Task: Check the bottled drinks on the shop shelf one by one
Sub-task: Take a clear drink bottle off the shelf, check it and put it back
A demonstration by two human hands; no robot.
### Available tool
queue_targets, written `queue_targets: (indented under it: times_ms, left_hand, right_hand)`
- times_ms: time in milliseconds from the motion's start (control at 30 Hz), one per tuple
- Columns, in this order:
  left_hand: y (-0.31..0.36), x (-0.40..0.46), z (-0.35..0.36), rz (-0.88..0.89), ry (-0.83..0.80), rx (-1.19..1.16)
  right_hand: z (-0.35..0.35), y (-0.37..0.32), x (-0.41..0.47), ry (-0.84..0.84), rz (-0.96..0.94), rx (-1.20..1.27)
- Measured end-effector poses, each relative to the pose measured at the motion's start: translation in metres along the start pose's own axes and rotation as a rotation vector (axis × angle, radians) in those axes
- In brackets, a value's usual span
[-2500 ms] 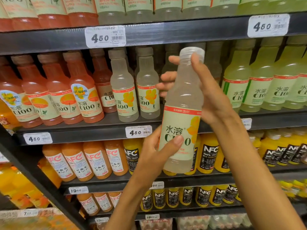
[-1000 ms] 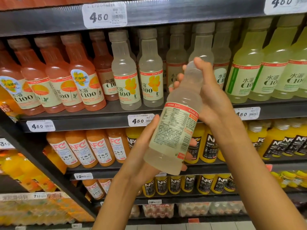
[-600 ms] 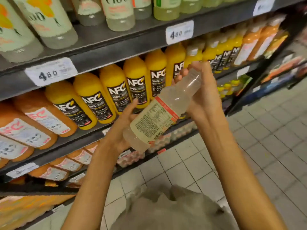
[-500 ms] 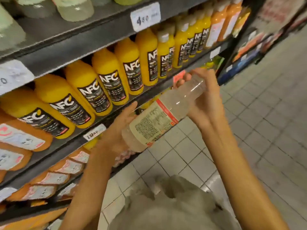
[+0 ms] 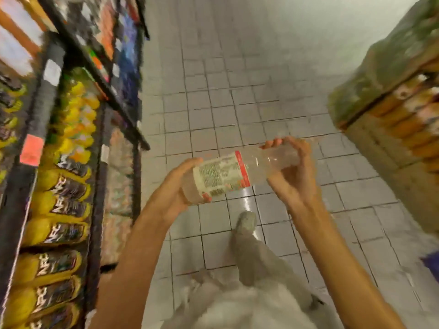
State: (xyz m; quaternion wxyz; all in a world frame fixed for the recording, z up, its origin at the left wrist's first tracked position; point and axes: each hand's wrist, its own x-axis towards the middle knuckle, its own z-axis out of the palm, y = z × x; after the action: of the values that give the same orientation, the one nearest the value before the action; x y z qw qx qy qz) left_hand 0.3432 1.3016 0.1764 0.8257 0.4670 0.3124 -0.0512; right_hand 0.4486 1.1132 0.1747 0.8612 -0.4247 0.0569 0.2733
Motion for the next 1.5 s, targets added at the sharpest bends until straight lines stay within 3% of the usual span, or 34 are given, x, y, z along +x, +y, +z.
queue_targets:
  times_ms: [67, 133, 167, 233, 333, 600, 900, 1033, 1200, 1300, 1500]
  left_hand:
    - [0.009, 0.04, 0.04, 0.006, -0.085, 0.087]
    - [0.017, 0.079, 0.085, -0.01, -0.163, 0.174]
    - [0.021, 0.101, 0.107, -0.014, -0.198, 0.214]
    - [0.023, 0.14, 0.154, -0.026, -0.28, 0.317]
    - [0.018, 0.191, 0.228, -0.062, -0.441, 0.495]
    - [-0.02, 0.286, 0.425, -0.202, -0.756, 0.726]
    - [-0.072, 0.363, 0.643, -0.268, -1.061, 1.062]
    - [-0.119, 0.371, 0.736, -0.29, -1.237, 1.212]
    - [-0.208, 0.355, 0.839, -0.375, -1.326, 1.351]
    - [-0.267, 0.341, 0.901, -0.465, -1.329, 1.355]
    - [-0.365, 0.308, 1.015, -0.511, -1.525, 1.394]
  right_hand:
    - [-0.04, -0.024, 0.014, 0.088, 0.029, -0.049]
    - [-0.069, -0.053, 0.027, 0.234, -0.077, -0.084]
    - [-0.083, -0.069, 0.033, 0.211, -0.14, -0.039]
    - [-0.108, -0.1, 0.043, 0.171, -0.163, 0.382]
    - [-0.155, -0.143, 0.048, 0.277, -0.255, 0.665]
    - [-0.258, -0.233, 0.051, 0.604, -0.602, 0.897]
    - [-0.37, -0.32, 0.078, 0.822, -0.928, 1.075]
    - [-0.417, -0.352, 0.063, 0.931, -1.105, 1.132]
    - [-0.501, -0.387, 0.022, 1.069, -1.242, 1.1]
    - [-0.559, -0.413, -0.01, 1.061, -1.306, 1.174]
    - [-0.678, -0.472, -0.085, 1.138, -1.286, 1.09]
